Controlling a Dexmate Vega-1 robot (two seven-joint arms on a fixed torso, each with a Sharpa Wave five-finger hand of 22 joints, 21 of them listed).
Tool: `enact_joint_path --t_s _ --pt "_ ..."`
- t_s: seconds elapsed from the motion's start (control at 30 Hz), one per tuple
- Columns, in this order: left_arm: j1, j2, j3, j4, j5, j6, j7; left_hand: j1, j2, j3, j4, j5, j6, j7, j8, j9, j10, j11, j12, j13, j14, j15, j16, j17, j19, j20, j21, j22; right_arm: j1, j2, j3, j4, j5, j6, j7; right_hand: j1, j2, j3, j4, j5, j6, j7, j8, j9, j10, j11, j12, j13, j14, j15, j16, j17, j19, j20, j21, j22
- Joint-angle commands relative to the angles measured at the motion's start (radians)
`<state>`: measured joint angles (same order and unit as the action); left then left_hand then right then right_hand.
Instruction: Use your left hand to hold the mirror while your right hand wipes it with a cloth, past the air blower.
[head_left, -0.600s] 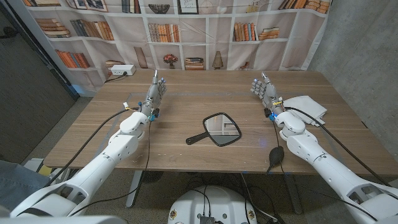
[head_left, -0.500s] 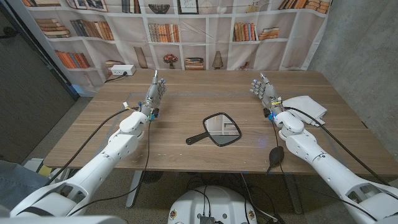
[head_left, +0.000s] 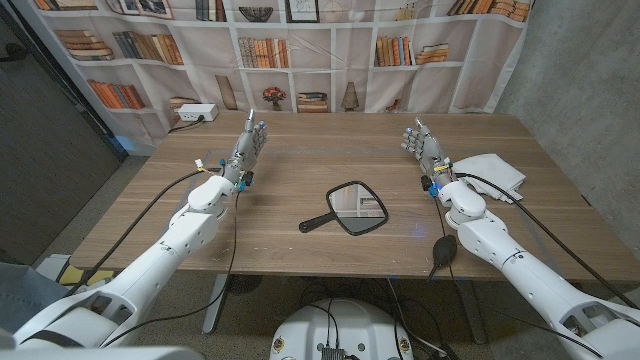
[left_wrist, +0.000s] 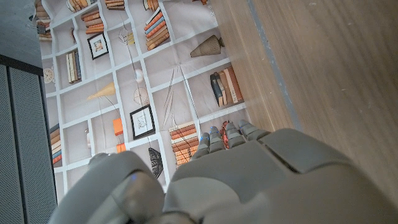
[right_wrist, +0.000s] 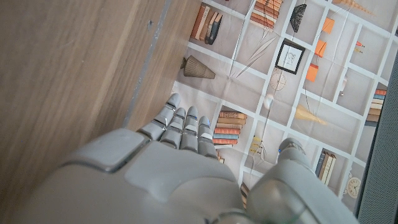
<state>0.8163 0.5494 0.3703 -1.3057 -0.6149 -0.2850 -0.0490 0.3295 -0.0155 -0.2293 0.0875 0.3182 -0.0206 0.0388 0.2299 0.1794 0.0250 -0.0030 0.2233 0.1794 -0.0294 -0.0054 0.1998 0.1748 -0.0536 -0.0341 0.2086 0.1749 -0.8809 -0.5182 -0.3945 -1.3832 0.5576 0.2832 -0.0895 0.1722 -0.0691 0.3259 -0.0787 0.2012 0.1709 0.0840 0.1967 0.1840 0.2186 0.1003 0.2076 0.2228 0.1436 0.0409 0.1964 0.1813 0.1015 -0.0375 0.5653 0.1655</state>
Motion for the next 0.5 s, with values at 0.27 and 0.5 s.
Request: enact_joint_path --t_s 0.27,0.5 --pt "0.069 -0.032 0.016 -0.051 0.069 -0.163 0.039 0.087 0.026 0.014 -0.035 -0.002 0.080 -0.011 0.011 0.003 0.077 -0.027 0.011 0.002 0.079 -0.025 0.012 0.002 0.065 -0.034 0.017 0.003 -0.048 -0.059 0.050 -0.064 0.011 0.008 -0.003 0.018 0.004 -0.002 -0.007 -0.002 0.022 -0.003 0.011 0.005 0.018 -0.001 0.007 -0.007 0.020 0.000 0.008 0.003 0.018 -0.016 -0.008 0.005" --pt "0.135 -0.004 0.017 -0.130 0.152 -0.185 0.107 0.124 0.054 0.024 -0.046 -0.015 0.134 -0.020 0.014 0.004 0.136 -0.040 0.015 0.003 0.144 -0.037 0.016 0.003 0.153 -0.022 0.038 0.005 -0.045 -0.078 0.066 -0.055 0.034 0.015 0.037 0.021 0.008 -0.001 -0.008 -0.002 0.024 -0.006 0.010 0.005 0.022 -0.001 0.008 -0.010 0.022 -0.002 0.008 0.003 0.020 -0.016 -0.011 0.005"
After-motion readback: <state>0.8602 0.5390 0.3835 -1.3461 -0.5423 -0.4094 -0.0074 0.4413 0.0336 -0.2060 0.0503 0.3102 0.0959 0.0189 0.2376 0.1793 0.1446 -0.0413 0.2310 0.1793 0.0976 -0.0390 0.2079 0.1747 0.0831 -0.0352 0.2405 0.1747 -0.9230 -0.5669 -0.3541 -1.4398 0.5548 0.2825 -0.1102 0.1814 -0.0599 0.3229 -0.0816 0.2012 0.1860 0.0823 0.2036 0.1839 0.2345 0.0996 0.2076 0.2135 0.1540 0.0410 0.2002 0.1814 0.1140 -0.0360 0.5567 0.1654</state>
